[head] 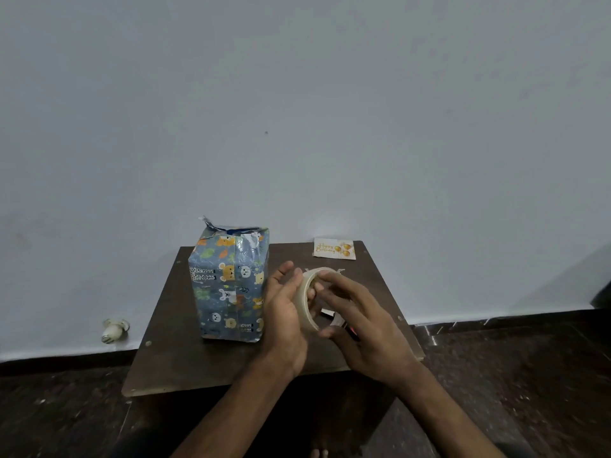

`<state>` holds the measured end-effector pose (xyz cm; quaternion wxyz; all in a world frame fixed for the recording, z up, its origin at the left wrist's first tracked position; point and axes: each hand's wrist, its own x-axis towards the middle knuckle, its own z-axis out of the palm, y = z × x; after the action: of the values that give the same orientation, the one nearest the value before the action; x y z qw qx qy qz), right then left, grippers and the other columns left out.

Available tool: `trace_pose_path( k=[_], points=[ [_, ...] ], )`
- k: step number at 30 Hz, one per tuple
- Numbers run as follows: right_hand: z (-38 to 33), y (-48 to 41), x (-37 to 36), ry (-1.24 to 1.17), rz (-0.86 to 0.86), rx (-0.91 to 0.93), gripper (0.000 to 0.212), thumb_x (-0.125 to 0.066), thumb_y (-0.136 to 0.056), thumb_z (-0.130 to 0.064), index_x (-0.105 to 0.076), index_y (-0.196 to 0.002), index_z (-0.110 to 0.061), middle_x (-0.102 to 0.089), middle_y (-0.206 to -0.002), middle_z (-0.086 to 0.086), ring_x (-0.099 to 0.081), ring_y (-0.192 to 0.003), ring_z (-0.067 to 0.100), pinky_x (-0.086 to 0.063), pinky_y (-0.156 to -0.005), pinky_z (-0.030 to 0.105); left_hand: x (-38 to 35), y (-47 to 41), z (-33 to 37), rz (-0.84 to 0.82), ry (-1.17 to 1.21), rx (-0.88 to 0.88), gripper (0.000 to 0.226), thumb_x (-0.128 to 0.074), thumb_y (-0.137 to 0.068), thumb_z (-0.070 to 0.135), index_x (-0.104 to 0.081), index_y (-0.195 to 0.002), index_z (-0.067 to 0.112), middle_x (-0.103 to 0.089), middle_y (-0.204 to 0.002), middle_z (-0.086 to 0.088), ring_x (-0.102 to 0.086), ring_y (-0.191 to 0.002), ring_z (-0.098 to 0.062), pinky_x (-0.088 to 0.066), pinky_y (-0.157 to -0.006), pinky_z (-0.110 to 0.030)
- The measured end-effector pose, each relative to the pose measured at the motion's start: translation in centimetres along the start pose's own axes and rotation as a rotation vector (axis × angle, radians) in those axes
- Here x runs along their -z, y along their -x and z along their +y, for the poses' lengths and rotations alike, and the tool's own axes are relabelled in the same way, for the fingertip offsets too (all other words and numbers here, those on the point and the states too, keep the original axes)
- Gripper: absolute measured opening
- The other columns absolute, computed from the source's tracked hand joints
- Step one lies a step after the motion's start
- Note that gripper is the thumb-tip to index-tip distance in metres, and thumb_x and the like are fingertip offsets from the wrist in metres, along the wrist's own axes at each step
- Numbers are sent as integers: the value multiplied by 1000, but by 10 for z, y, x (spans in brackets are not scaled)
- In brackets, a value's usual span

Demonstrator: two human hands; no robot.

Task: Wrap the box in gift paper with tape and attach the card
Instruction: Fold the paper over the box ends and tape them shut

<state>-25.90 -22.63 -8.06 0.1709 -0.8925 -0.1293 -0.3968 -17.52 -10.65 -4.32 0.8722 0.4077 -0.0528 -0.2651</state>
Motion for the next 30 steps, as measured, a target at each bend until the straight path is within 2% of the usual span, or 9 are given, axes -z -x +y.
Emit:
trace_pose_path(
  k=[4,8,12,15,19,22,25,28,30],
  points=[
    [13,-1,19,263,0,74,39,-70,-90,-44,-69,-113,-11,-71,-104,-1,-66,-100,18,-41,-105,46,-1,0,2,-85,-73,-105,22,-53,-96,15,-49,-117,16,-60,-76,-3,-58,-57,-7,-49,-54,-21],
    [20,-3,23,341,-9,115,19,-60,-96,-25,-71,-100,-11,-70,-98,-2,-66,-98,18,-37,-106,52,-3,3,16,-178,-241,-181,18,-49,-99,18,-45,-117,16,-65,-82,-2,-63,-66,-10,-55,-61,-23],
    [49,6,35,461,34,-81,7,-62,-93,-20,-60,-100,-18,-64,-86,-4,-58,-87,19,-44,-94,45,12,8,49,-163,-1137,-854,30,-53,-102,25,-42,-129,25,-62,-100,10,-62,-86,-7,-49,-76,-23],
    [75,22,39,578,-139,-258,15,-53,-94,-30,-65,-96,-21,-65,-85,-7,-61,-86,22,-42,-86,41,37,-7,108,-9,-1365,-1211,34,-60,-91,19,-57,-124,25,-57,-119,9,-56,-107,-17,-45,-89,-31],
    [84,24,27,573,-545,-448,35,-39,-90,-42,-69,-95,-25,-67,-99,-4,-62,-98,24,-45,-90,42,85,-50,172,-173,-1173,-660,55,-68,-80,46,-56,-134,40,-38,-153,21,-37,-142,-6,-30,-117,-47],
    [77,19,13,420,-470,-567,28,-61,-93,-33,-69,-117,-22,-63,-123,-3,-53,-115,21,-45,-95,36,108,-63,146,-299,-883,-385,71,-75,-67,58,-56,-134,42,-48,-149,21,-39,-142,-4,-36,-115,-41],
    [60,9,-10,198,-269,-677,21,-59,-96,-35,-69,-107,-20,-62,-108,-5,-52,-108,16,-43,-88,27,115,-59,124,-337,-744,-272,70,-76,-69,48,-57,-135,31,-66,-128,12,-63,-121,-13,-54,-93,-29],
    [48,8,-30,168,-361,-761,29,-58,-93,-49,-60,-85,-22,-53,-87,-10,-46,-92,13,-37,-75,25,113,-58,118,-211,-738,-345,55,-79,-77,31,-57,-127,19,-68,-115,7,-68,-100,-4,-56,-73,-19],
    [46,10,-34,204,-369,-773,30,-62,-91,-50,-60,-85,-21,-52,-88,-11,-42,-92,11,-37,-73,25,113,-58,115,-135,-779,-381,48,-80,-75,31,-58,-117,25,-60,-120,-2,-65,-104,-9,-56,-71,-21]
  ],
)
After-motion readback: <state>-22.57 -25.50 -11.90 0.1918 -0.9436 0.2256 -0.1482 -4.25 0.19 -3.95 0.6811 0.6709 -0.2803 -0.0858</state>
